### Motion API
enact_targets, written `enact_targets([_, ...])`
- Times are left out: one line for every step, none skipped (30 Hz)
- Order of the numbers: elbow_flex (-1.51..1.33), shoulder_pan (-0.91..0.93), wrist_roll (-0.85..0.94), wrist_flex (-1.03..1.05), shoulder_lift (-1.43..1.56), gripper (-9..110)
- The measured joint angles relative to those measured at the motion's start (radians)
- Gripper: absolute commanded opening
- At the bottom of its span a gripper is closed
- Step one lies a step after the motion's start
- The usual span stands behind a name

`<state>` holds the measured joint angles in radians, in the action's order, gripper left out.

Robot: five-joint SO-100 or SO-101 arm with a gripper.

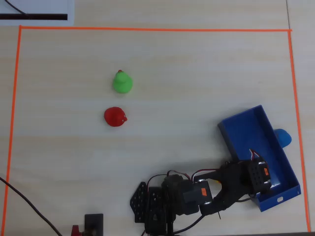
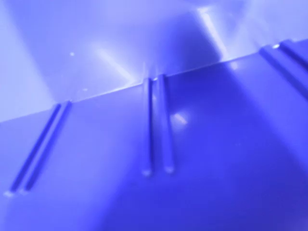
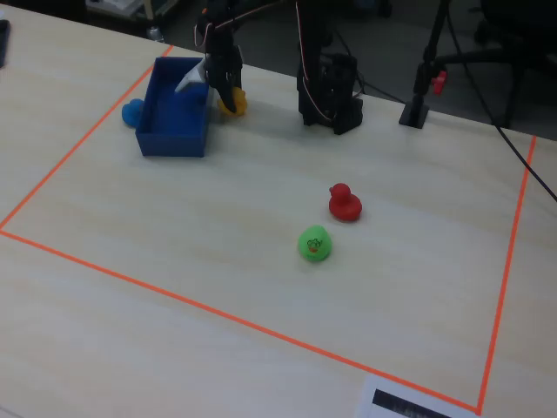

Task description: Grasp yellow duck and put it into box.

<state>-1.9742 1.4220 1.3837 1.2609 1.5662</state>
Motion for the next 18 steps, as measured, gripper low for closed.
enact_targets([0.0,0.0,0.006,0.003,0.0,0])
enact_targets([0.0,0.002,0.015,0.009,0.0,0])
enact_targets([0.0,0.003,0.021,0.014,0.0,0])
enact_targets([0.0,0.005,0.028,0.02,0.0,0])
enact_targets([0.0,0.009,0.032,0.028,0.0,0])
enact_targets([0.0,0.015,0.035,0.035,0.002,0])
enact_targets([0.0,0.023,0.035,0.038,0.005,0])
enact_targets([0.0,0.032,0.034,0.04,0.017,0])
enact_targets([0.0,0.044,0.032,0.04,0.037,0])
enact_targets([0.0,0.052,0.021,0.04,0.064,0])
enact_targets([-0.002,0.061,0.009,0.04,0.1,0])
enact_targets([-0.002,0.067,-0.003,0.038,0.133,0])
enact_targets([-0.005,0.072,-0.017,0.035,0.175,0])
enact_targets([-0.011,0.075,-0.034,0.034,0.219,0])
enact_targets([-0.02,0.075,-0.048,0.037,0.264,0])
enact_targets([-0.025,0.075,-0.063,0.041,0.31,0])
enact_targets([-0.025,0.071,-0.08,0.057,0.356,0])
enact_targets([-0.026,0.06,-0.1,0.086,0.403,0])
